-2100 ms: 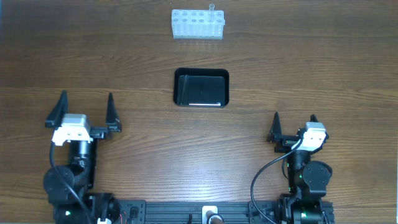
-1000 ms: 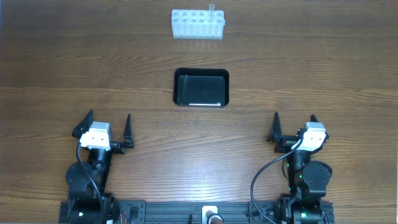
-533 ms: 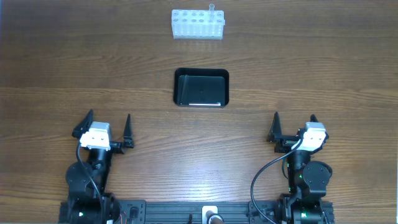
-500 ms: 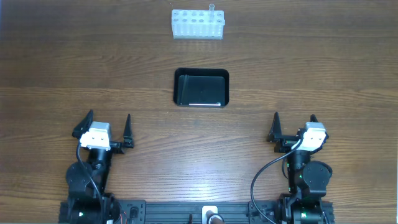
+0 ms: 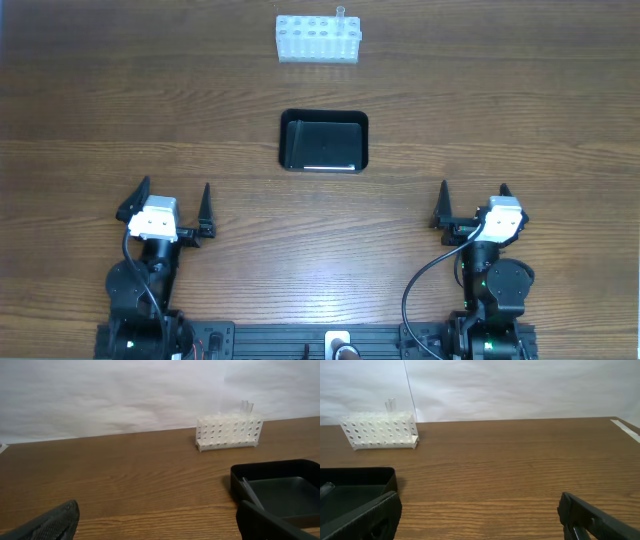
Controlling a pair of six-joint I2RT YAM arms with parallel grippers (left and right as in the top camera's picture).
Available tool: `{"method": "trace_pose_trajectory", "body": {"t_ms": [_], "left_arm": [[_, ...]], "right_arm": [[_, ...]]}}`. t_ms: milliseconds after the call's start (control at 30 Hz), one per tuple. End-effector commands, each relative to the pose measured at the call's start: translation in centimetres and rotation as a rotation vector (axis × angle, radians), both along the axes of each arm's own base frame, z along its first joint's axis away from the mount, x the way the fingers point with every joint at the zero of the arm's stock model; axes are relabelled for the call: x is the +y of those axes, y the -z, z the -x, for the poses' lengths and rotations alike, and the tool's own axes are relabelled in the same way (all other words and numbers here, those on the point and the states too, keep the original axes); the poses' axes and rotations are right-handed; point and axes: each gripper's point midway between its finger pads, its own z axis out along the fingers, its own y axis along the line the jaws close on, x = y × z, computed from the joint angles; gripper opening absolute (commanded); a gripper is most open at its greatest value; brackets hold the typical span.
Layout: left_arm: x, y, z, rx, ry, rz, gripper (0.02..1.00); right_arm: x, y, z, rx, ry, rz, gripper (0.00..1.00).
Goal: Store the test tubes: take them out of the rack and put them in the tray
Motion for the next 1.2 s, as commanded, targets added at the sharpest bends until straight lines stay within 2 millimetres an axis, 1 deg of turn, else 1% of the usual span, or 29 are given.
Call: {"method": "trace_pose_trajectory", "body": {"t_ms": [33,500,700,900,1033,1200], "left_arm": [[-0.1,0.1,0.0,-0.004,0.009,-0.01,1.0],[-0.1,0.1,0.0,-0.004,0.009,-0.01,1.0],[-0.1,0.1,0.0,-0.004,0.009,-0.01,1.0],[-0.1,0.1,0.0,-0.004,0.009,-0.01,1.0],[-0.1,0.1,0.0,-0.004,0.009,-0.01,1.0],[-0.1,0.1,0.0,-0.004,0.009,-0.01,1.0]], "right_arm": [[0.0,0.1,0.0,-0.001,-0.001,0.017,0.991],[0.0,0.0,0.0,-0.004,-0.001,0.017,0.991],[0.0,-1.8,0.0,-0.078,0.0,0.019,0.991],[-0.1,-2.1,0.0,-0.09,0.011,0.019,0.993],[-0.1,-3.5,0.0,-0.147,0.007,-0.012,0.993],[-0.6,-5.6,-0.2,-0.177,0.035,0.011,0.993]]}}
